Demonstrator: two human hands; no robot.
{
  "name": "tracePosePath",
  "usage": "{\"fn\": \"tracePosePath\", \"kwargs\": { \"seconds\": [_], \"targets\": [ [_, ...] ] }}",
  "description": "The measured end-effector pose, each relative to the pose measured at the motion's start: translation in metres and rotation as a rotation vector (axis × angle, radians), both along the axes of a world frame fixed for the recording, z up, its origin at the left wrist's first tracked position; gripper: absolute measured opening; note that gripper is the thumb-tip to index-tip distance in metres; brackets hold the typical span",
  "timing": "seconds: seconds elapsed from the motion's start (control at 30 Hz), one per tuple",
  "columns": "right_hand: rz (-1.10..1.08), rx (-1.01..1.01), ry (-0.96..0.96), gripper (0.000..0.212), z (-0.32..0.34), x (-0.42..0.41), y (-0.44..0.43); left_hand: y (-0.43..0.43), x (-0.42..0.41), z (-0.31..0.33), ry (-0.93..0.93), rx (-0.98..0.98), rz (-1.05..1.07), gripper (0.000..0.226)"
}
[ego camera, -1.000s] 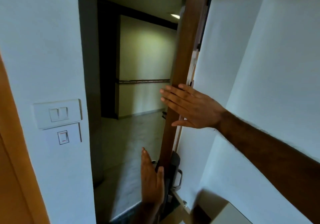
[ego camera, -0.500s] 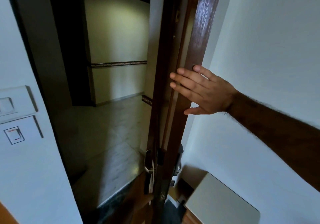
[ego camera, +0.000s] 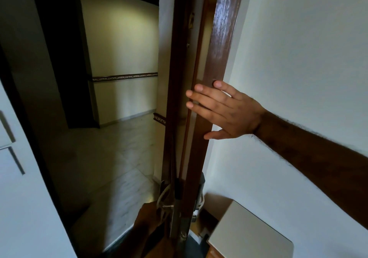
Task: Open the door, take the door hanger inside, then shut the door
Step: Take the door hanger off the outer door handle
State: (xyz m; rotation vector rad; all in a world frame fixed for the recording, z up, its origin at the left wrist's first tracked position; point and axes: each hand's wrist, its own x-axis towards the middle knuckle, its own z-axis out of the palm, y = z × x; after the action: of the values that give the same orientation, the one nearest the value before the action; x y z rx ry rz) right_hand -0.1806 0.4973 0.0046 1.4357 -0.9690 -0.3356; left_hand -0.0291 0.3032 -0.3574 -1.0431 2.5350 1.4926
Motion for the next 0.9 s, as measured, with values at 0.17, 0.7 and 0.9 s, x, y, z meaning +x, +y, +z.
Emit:
{"fn": "tracePosePath", "kwargs": {
  "seconds": [0.17,0.7,0.9],
  "targets": [
    [0.039,0.011,-0.009,0.092,0.001,-0.001,-0.003,-0.012,0.011,0.009,-0.11,-0.308,-0.023,0.022],
    [0.041,0.064,-0.083,0.085,0.002,0.007,-0.006,-0.053,0.009,0.023,-0.216,-0.54,0.014,0.014],
    [0.021,0.05,-0.107,0.084,-0.001,0.009,-0.005,-0.043,-0.003,0.018,-0.202,-0.549,0.019,0.017]
  ]
}}
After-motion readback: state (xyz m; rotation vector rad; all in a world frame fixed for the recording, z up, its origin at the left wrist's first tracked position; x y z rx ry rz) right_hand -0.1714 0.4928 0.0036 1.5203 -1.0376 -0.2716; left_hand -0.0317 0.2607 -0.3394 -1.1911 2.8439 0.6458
